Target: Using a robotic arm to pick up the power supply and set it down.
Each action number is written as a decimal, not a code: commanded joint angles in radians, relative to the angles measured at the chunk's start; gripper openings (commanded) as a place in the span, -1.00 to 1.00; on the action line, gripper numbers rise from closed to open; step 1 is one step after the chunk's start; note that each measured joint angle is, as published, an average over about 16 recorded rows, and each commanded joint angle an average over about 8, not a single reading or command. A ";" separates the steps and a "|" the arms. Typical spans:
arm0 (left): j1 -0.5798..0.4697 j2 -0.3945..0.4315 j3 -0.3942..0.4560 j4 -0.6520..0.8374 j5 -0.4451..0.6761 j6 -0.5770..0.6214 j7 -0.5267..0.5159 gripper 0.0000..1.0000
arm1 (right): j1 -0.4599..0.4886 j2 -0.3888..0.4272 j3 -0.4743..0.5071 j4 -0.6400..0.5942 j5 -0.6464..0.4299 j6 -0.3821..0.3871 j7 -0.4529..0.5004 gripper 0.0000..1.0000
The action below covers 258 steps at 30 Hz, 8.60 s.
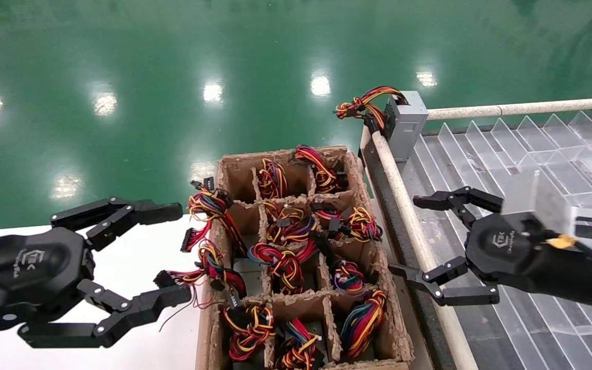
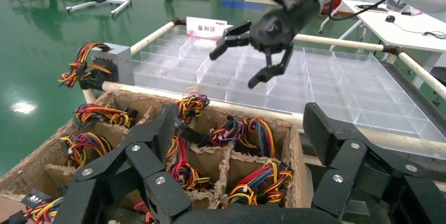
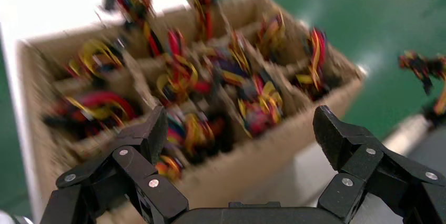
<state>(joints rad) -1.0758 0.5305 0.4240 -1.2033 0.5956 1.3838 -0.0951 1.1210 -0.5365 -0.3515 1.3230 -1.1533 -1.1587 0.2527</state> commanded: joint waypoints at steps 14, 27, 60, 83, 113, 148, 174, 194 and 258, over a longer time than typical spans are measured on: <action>0.000 0.000 0.000 0.000 0.000 0.000 0.000 -1.00 | 0.126 -0.130 -0.099 -0.086 -0.178 0.002 0.009 -1.00; 0.000 0.000 0.000 0.000 0.000 0.000 0.000 -1.00 | 0.205 -0.204 -0.132 -0.201 -0.202 -0.057 -0.055 -1.00; 0.000 0.000 0.000 0.000 0.000 0.000 0.000 -1.00 | 0.248 -0.213 -0.148 -0.139 -0.250 -0.051 -0.019 -1.00; 0.000 0.000 0.000 0.000 0.000 0.000 0.000 -1.00 | 0.278 -0.133 -0.014 0.004 -0.105 -0.016 -0.106 -1.00; 0.000 0.000 0.000 0.000 0.000 0.000 0.000 -1.00 | 0.628 -0.054 -0.012 0.003 -0.357 -0.071 -0.251 -1.00; 0.000 0.000 0.000 0.000 0.000 0.000 0.000 -1.00 | 0.705 -0.252 -0.067 -0.610 -0.423 -0.030 -0.675 -1.00; 0.000 0.000 0.000 0.000 0.000 0.000 0.000 -1.00 | 0.807 -0.443 -0.074 -1.057 -0.430 0.061 -0.954 -1.00; 0.000 0.000 0.000 0.000 0.000 0.000 0.000 -1.00 | 0.864 -0.468 -0.076 -1.195 -0.431 0.027 -1.005 1.00; 0.000 0.000 0.000 0.000 0.000 0.000 0.000 1.00 | 0.515 -0.258 0.072 -0.887 0.009 -0.333 -0.688 1.00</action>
<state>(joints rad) -1.0758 0.5305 0.4240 -1.2033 0.5956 1.3838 -0.0951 1.6364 -0.7950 -0.2800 0.4351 -1.1449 -1.4921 -0.4360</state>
